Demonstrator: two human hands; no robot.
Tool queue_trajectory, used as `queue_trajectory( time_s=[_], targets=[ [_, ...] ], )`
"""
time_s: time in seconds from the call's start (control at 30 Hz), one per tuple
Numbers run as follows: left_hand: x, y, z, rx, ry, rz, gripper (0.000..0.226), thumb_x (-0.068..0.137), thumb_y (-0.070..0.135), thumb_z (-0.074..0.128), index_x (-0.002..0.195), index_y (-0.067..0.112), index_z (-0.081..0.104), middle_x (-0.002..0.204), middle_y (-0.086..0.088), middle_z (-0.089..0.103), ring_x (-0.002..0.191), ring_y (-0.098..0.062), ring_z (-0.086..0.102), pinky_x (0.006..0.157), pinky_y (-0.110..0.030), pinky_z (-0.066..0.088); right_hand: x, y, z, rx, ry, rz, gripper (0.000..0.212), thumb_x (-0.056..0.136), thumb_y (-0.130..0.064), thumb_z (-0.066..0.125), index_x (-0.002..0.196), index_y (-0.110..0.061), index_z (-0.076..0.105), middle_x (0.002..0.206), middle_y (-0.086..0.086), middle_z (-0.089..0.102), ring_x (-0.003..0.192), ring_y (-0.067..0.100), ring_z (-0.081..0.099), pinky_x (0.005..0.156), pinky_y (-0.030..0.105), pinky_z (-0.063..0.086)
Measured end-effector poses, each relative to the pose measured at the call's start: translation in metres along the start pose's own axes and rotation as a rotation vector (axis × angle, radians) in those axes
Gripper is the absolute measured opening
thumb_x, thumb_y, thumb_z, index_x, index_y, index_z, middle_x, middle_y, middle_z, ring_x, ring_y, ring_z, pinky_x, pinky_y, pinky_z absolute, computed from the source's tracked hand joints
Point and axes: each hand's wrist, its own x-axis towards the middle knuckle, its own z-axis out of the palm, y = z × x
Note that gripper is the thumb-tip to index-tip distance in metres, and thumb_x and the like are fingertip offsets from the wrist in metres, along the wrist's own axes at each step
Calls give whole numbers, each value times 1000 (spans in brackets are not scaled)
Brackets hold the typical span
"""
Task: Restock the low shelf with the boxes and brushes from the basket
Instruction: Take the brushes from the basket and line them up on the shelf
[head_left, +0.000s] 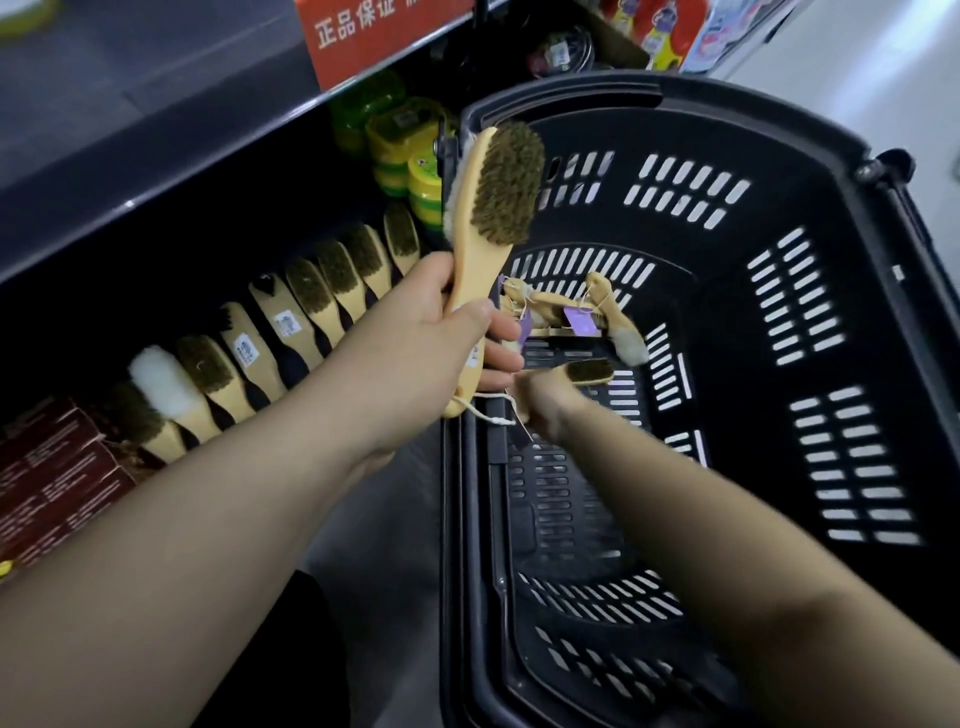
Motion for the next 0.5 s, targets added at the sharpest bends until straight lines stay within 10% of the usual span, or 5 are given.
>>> queue_trajectory(
  time_s=[0.2, 0.33, 0.5],
  targets=[
    [2, 4, 4, 20, 9, -24, 17, 97, 4, 39, 97, 17, 51, 86, -4, 64, 60, -3, 65, 60, -21, 58, -98, -59, -35, 132, -359, -140, 20, 97, -6, 37, 108, -3, 54, 85, 11, 74, 75, 18, 71, 72, 32, 59],
    [5, 3, 7, -74, 38, -48, 17, 97, 5, 41, 108, 16, 48, 97, -2, 68, 81, -12, 70, 69, -24, 59, -152, -76, -32, 123, -470, -243, 48, 85, -13, 50, 126, 10, 45, 114, 27, 59, 97, 32, 64, 87, 38, 54],
    [1, 4, 7, -222, 0, -80, 22, 96, 7, 45, 97, 29, 47, 99, -8, 68, 79, -19, 73, 67, -31, 59, -179, -77, -9, 200, -442, -321, 29, 94, -8, 35, 111, 6, 55, 91, 16, 66, 70, 21, 65, 61, 33, 57]
  ],
)
